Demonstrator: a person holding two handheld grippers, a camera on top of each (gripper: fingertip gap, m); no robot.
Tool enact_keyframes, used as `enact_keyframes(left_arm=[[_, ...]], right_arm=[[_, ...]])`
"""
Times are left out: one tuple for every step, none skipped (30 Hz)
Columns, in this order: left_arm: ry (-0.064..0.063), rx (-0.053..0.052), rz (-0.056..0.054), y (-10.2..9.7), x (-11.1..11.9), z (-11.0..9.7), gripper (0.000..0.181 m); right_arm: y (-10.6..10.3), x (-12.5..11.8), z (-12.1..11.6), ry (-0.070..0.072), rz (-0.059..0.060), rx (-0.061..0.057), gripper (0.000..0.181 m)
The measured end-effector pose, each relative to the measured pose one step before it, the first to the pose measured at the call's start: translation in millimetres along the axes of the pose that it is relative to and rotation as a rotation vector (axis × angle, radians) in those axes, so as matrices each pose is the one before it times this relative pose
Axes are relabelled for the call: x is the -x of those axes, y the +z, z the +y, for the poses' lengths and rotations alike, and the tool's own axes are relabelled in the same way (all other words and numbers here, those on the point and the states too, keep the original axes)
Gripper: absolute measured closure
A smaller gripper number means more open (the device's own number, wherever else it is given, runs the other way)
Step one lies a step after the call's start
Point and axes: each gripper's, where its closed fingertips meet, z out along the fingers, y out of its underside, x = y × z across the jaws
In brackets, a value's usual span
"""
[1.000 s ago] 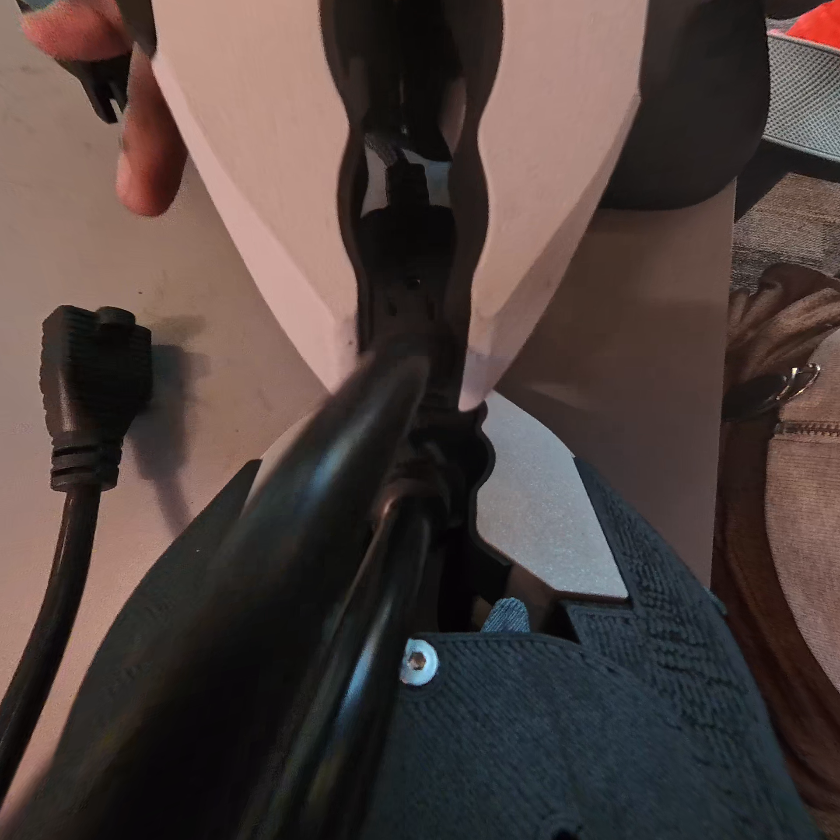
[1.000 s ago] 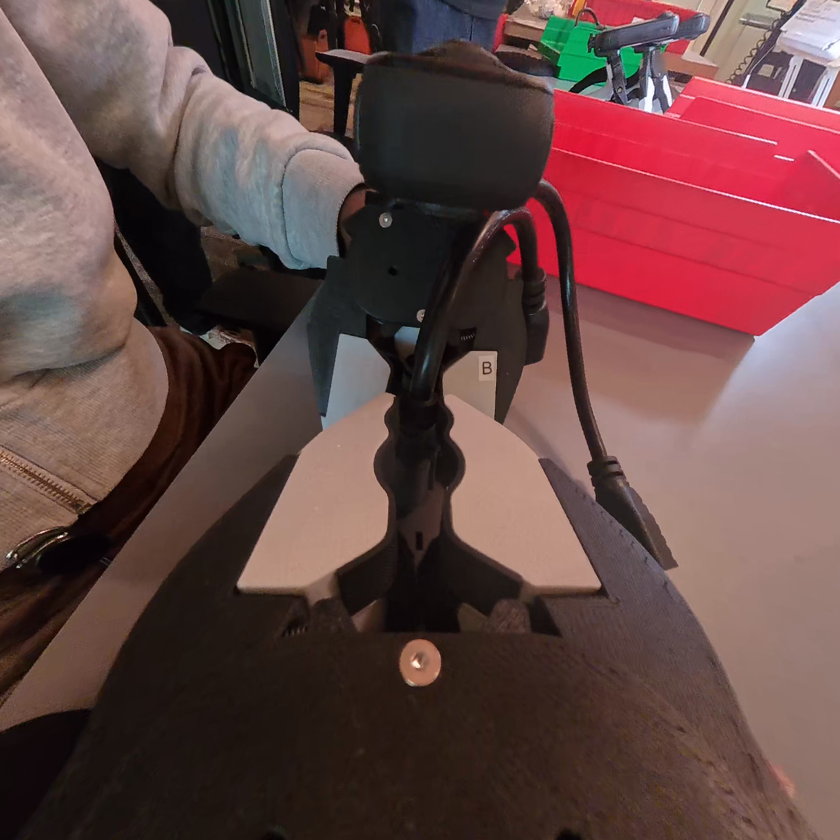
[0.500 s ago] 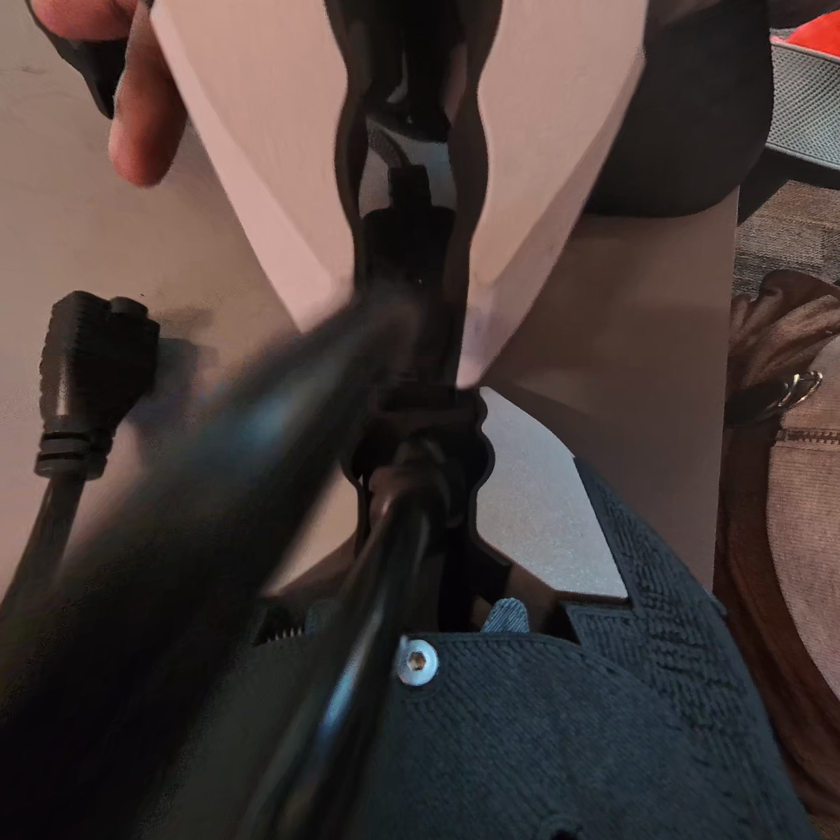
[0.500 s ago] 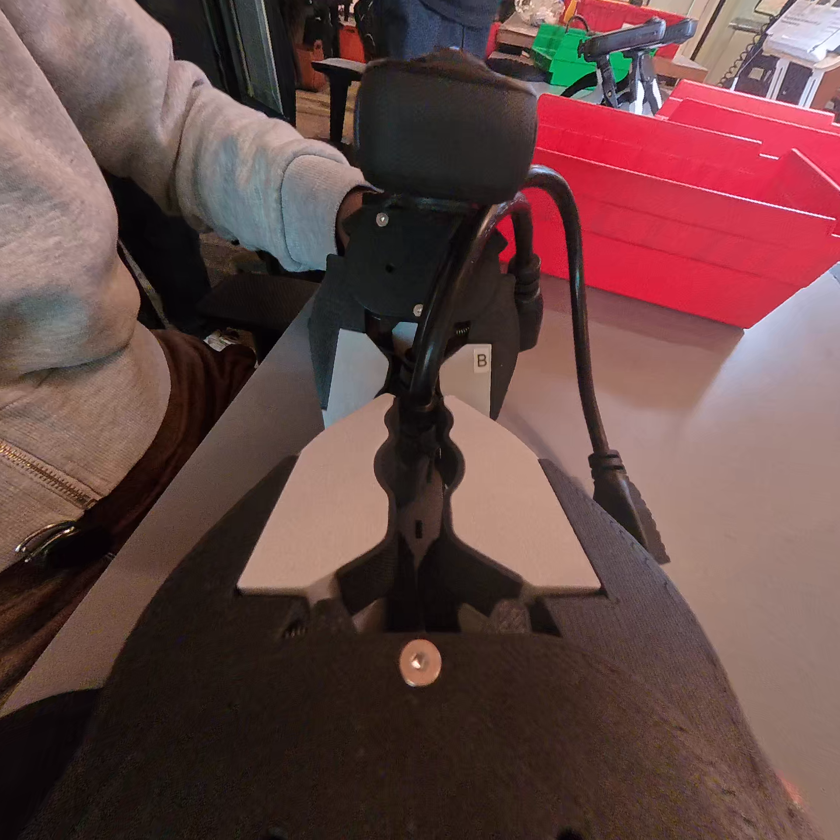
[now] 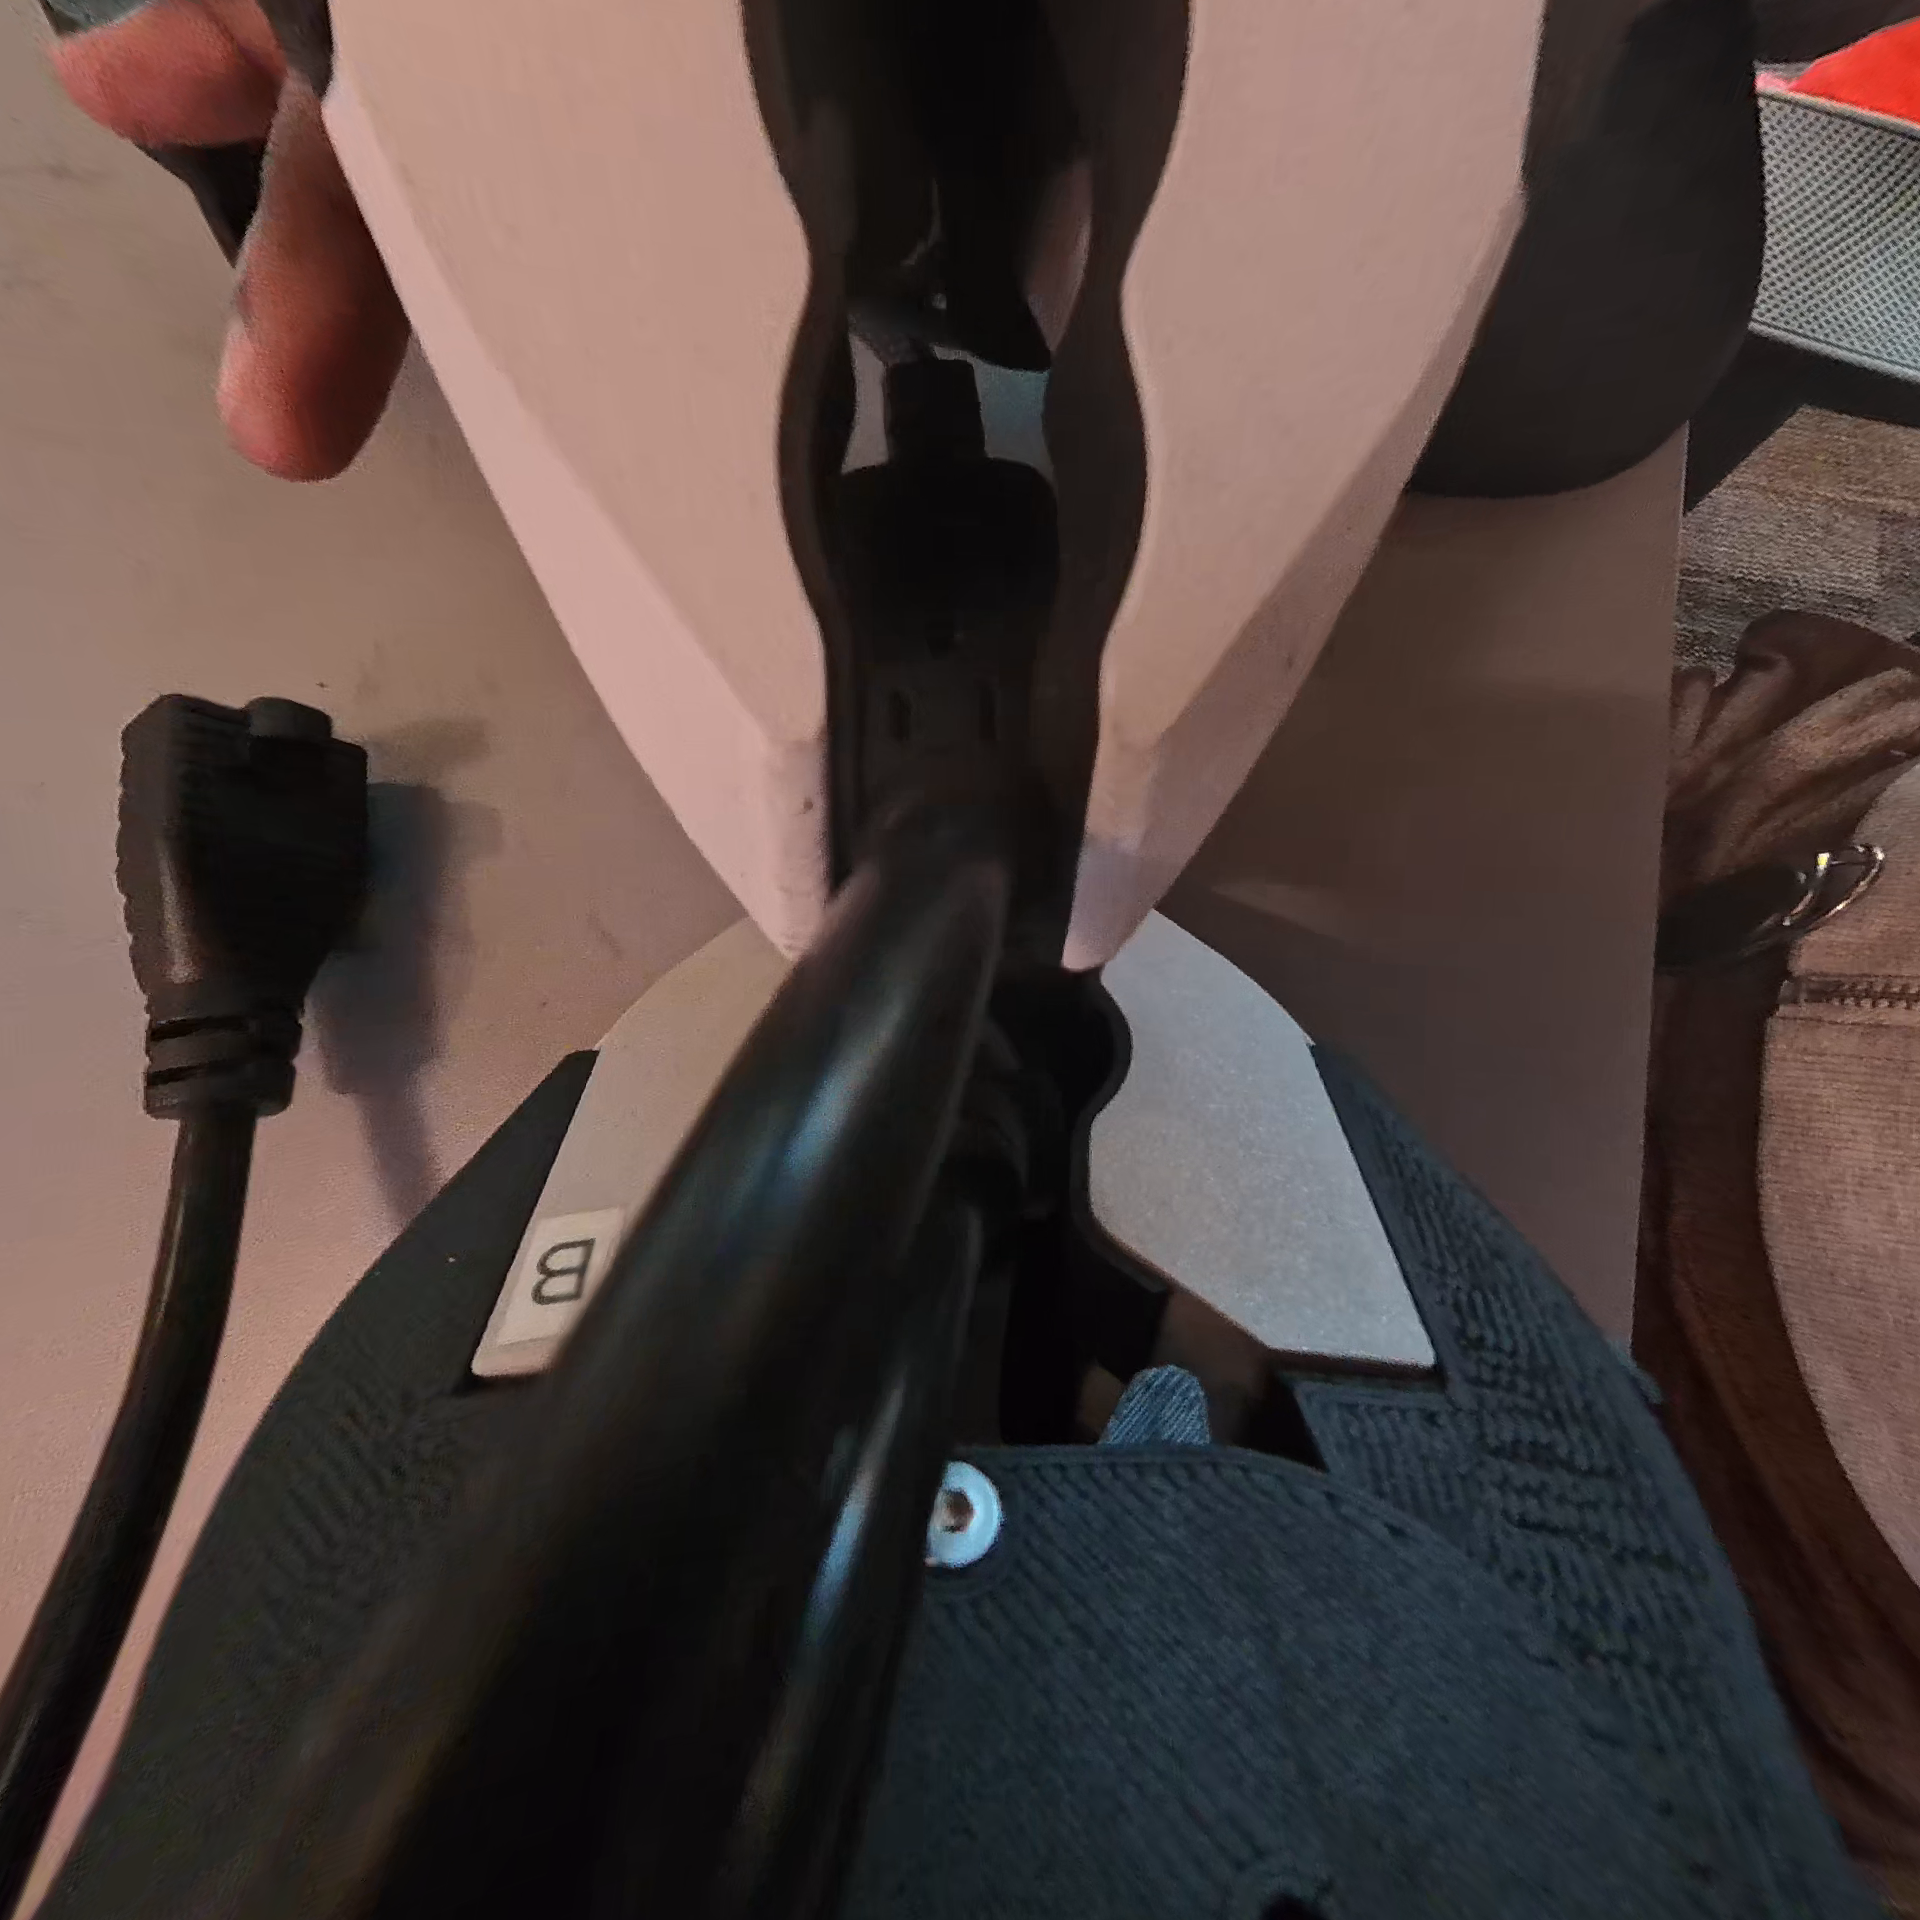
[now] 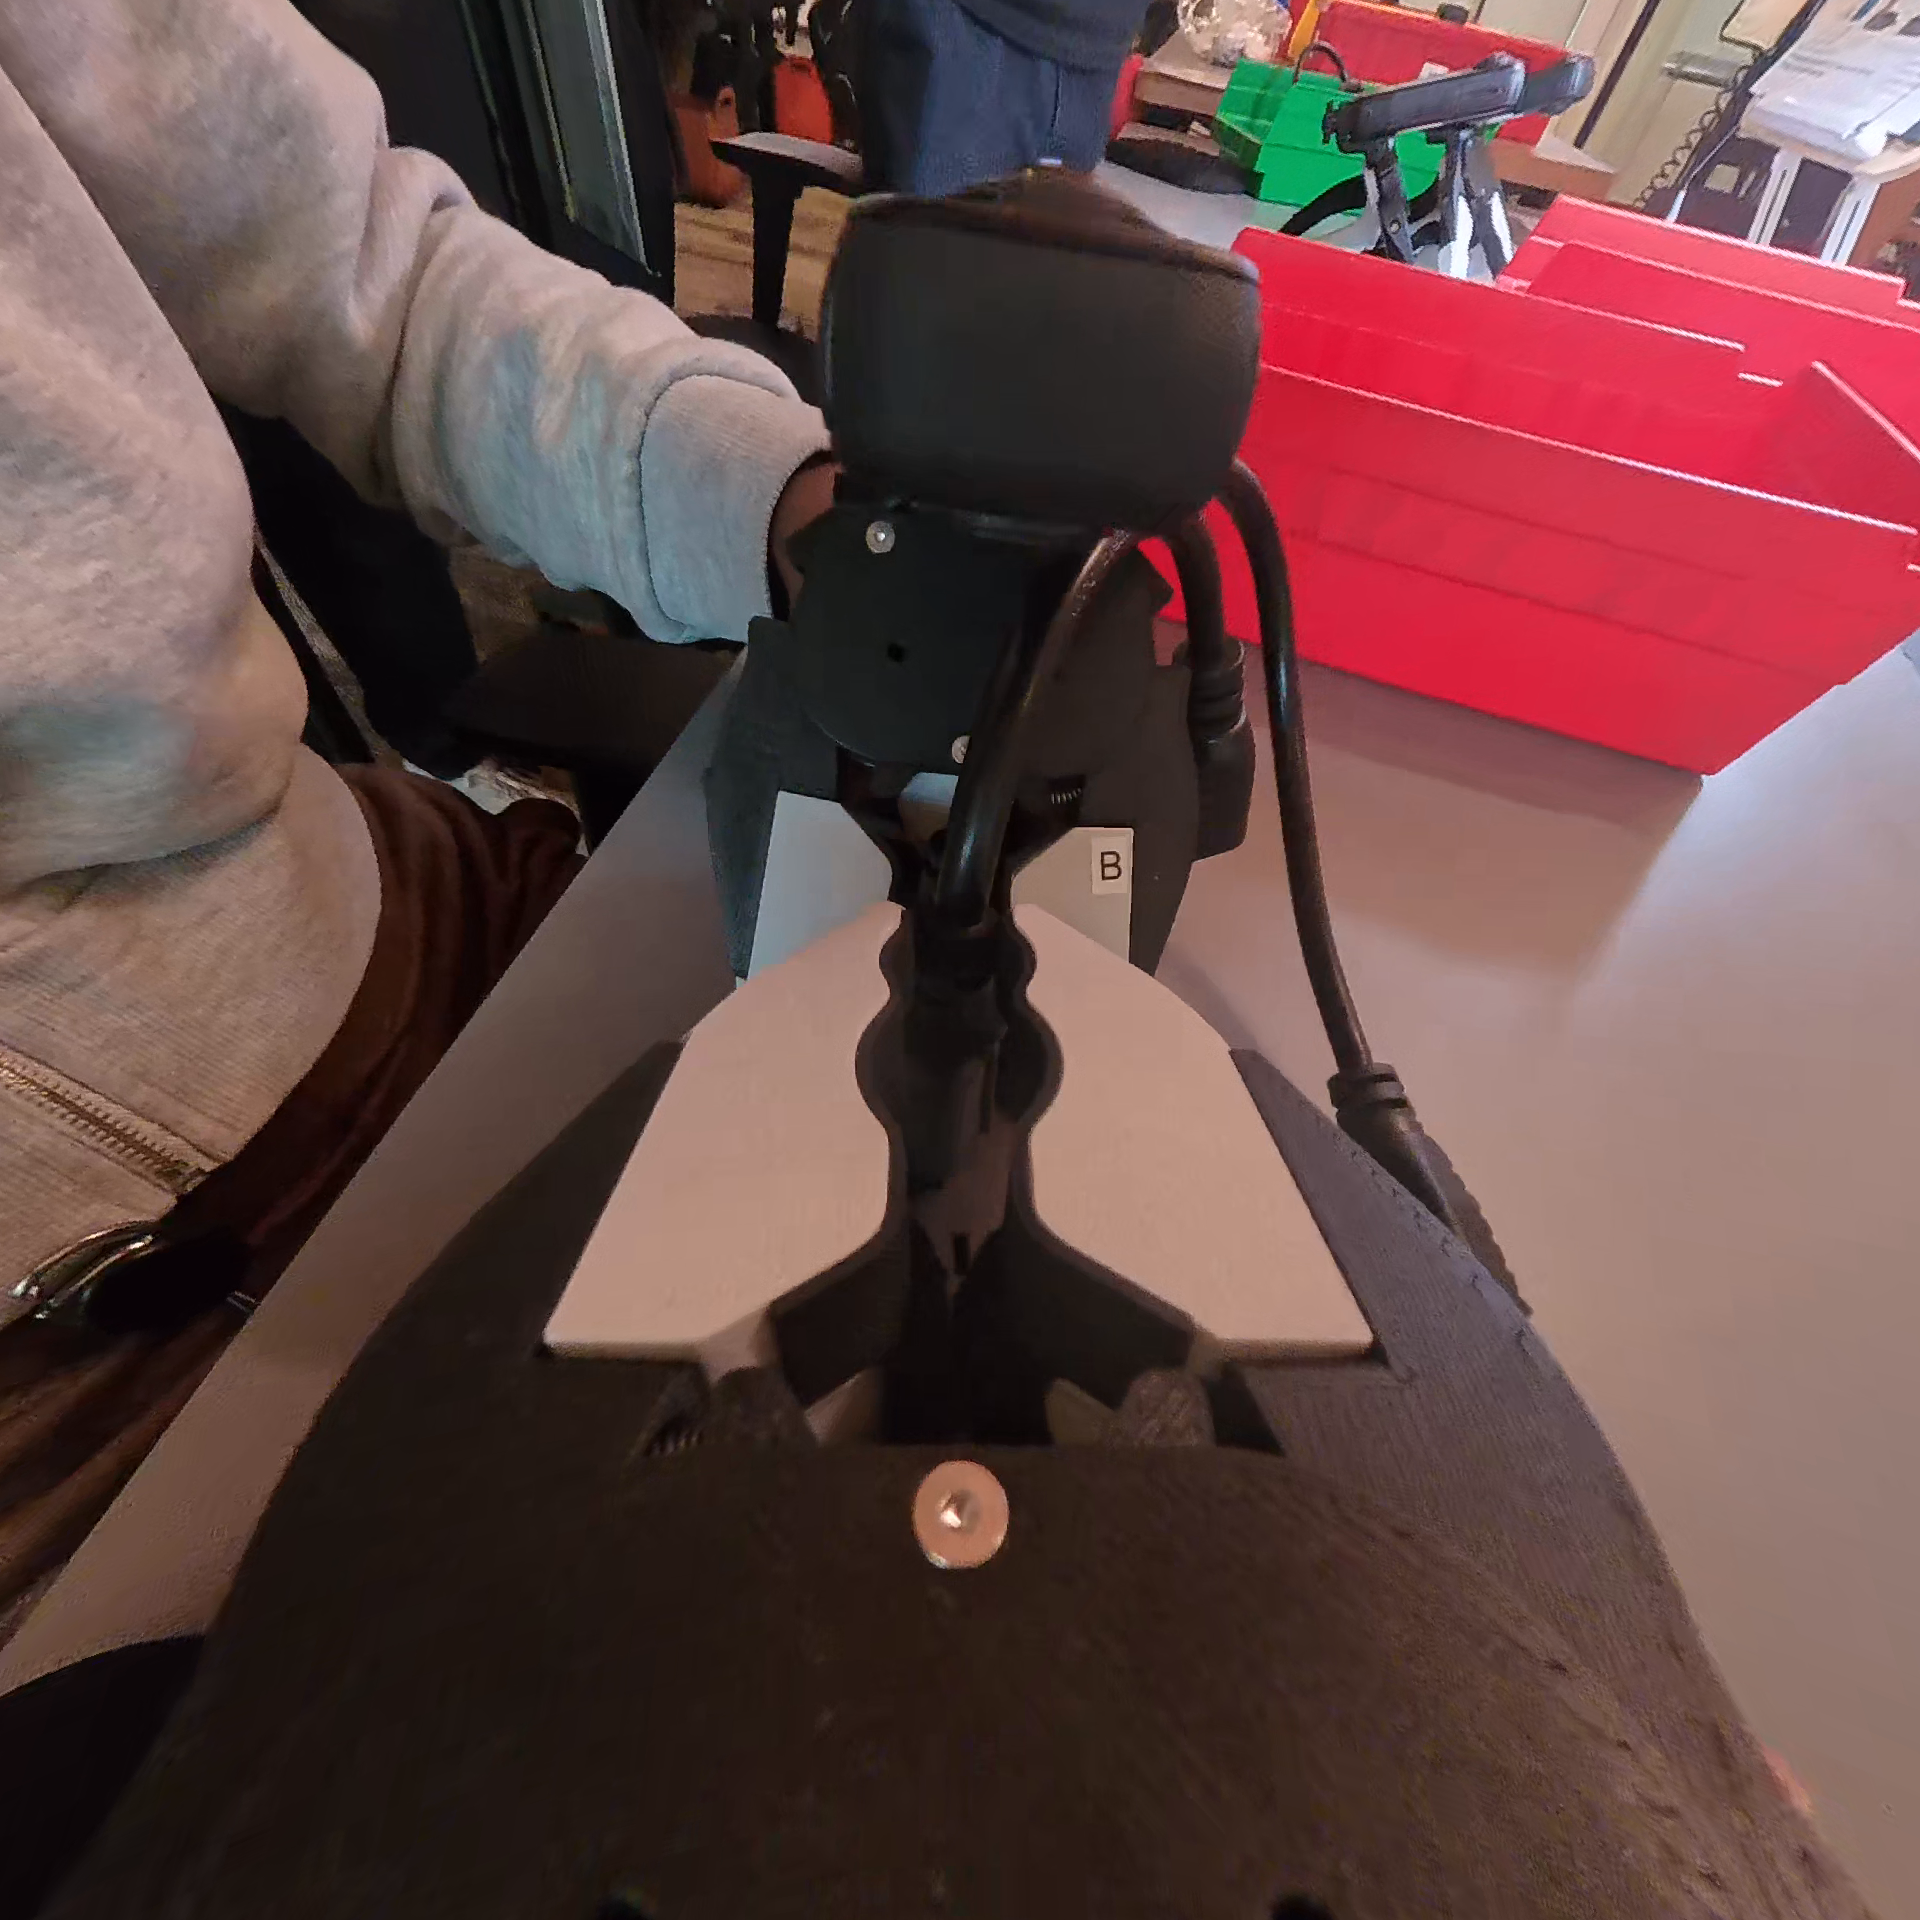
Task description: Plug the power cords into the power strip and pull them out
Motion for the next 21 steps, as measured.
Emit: enact_keyframes(left_arm=[[-0.0012,-0.0016,0.0001,0.0,-0.08,0.07,0.134],[-0.0023,-0.0023,0.0001,-0.21,0.14,0.11,0.135],[0.0021,0.0005,-0.0014,-0.01,-0.03,0.03,0.136],[-0.0013,0.0005,-0.0009,0.06,0.16,-0.04,0.136],[-0.0063,-0.0021,-0.0002,0.29,0.85,-0.26,0.136],[-0.0056,-0.0008,0.0025,0.0,0.48,-0.18,0.136],[0.0025,-0.0012,-0.0011,0.17,0.04,-0.24,0.137],[0.0081,-0.0027,-0.0026,0.32,-0.38,-0.49,0.137],[0.0027,0.0005,-0.0018,-0.09,-0.26,0.26,0.136],[-0.0045,0.0014,0.0033,-0.42,-0.22,0.53,0.134],[-0.004,0.0003,0.0042,-0.27,0.05,0.32,0.136],[-0.0007,0.0005,0.0009,-0.03,-0.02,0.06,0.136],[-0.0004,0.0001,-0.0003,-0.03,0.08,-0.11,0.136],[0.0002,0.0003,-0.0006,0.02,0.01,-0.01,0.136],[0.0003,0.001,-0.0006,0.0,0.01,-0.09,0.136],[-0.0003,0.0013,-0.0001,-0.02,0.05,-0.05,0.136],[0.0001,0.0015,-0.0004,0.01,0.04,-0.08,0.136],[0.0001,0.0015,-0.0003,-0.04,-0.03,-0.02,0.136],[-0.0001,0.0012,0.0,-0.01,0.05,-0.07,0.137],[-0.0003,0.0012,0.0002,-0.01,0.01,-0.08,0.136],[-0.0003,0.0019,0.0,-0.01,0.1,-0.04,0.136]], right_arm=[[-2.81,-0.25,0.72,0.0062,-0.0031,-0.0077,0.167],[-4.29,-0.88,1.22,0.0074,-0.0032,-0.007,0.167],[-4.33,-1.78,0.77,0.0109,0.002,-0.0104,0.167],[-2.71,-1.64,-0.05,0.0124,0.0007,-0.0106,0.167],[0.24,-0.51,0.05,0.0075,-0.0038,-0.002,0.167],[2.27,-0.4,-2.07,-0.0029,0.0041,-0.0058,0.167],[1.97,-0.65,-6.47,-0.0002,0.0063,-0.0267,0.167],[-0.42,0.78,-12.98,0.0137,-0.0114,-0.0674,0.166],[-3.04,1.62,-11.94,0.0187,-0.0226,-0.0635,0.166],[-5.02,-2.19,-2.48,0.0041,0.0049,-0.0116,0.166],[-6.94,-3.78,3.09,-0.0009,0.0219,0.0143,0.166],[-8.02,-4.53,1.99,0.0094,0.0317,0.0046,0.166],[-8.52,-5.01,-3.14,0.0005,0.0393,-0.0212,0.167],[-8.62,-5.07,-8.14,-0.0084,0.0365,-0.0384,0.166],[-8.0,-5.67,-10.29,-0.004,0.033,-0.0403,0.166],[-7.11,-6.08,-9.06,-0.0009,0.0315,-0.0301,0.166],[-6.14,-6.08,-6.93,-0.0024,0.0317,-0.0177,0.166],[-5.43,-5.86,-4.73,-0.0104,0.0345,-0.0062,0.167],[-5.11,-5.49,-3.77,-0.0226,0.038,-0.002,0.166],[-5.06,-4.54,-3.59,-0.0313,0.0376,0.002,0.167],[-5.39,-4.78,-4.28,-0.0344,0.0423,0.0037,0.167]])
